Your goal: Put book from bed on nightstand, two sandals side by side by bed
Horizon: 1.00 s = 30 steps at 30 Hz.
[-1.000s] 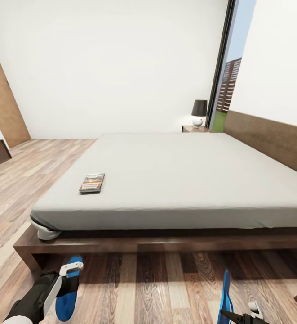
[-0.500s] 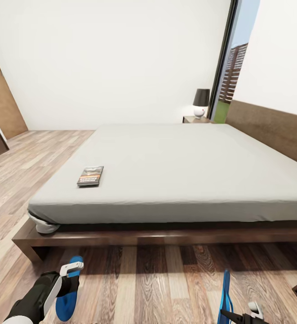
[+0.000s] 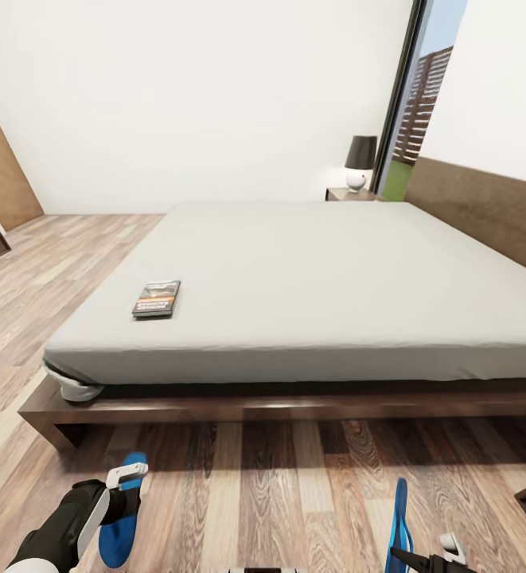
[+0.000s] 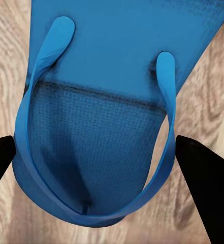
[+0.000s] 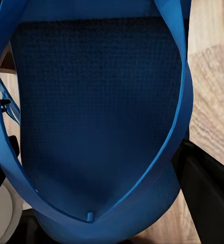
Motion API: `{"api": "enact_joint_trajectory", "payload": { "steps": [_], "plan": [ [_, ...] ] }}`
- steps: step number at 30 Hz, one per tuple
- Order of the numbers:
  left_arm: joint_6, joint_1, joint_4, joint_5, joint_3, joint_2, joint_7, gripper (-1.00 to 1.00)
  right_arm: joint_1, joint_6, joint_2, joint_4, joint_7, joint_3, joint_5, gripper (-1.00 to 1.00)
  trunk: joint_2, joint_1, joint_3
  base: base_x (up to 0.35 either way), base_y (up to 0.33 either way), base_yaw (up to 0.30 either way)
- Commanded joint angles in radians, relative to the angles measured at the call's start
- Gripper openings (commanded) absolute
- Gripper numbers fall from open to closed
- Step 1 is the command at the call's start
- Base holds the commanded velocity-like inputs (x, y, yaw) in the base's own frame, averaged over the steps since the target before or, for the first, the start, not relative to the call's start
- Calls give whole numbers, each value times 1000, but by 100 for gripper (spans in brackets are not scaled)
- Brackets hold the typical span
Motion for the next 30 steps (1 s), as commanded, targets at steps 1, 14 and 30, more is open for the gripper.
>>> {"api": "enact_joint_trajectory", "payload": {
  "steps": [1,14,30],
  "plan": [
    [6,0,-1,5,3,0,-2,-100,0,10,0,0,3,-9,3,-100,-1,0,-5,0,0,0],
    [6,-1,-1,5,2,-2,-2,-100,0,10,0,0,2,-11,3,-100,-4,6,-55,0,0,0],
    [6,-1,-1,5,0,-2,-2,-100,-5,529,-39,-359,7,-21,0,-100,-7,13,-117,0,0,0]
  ]
}}
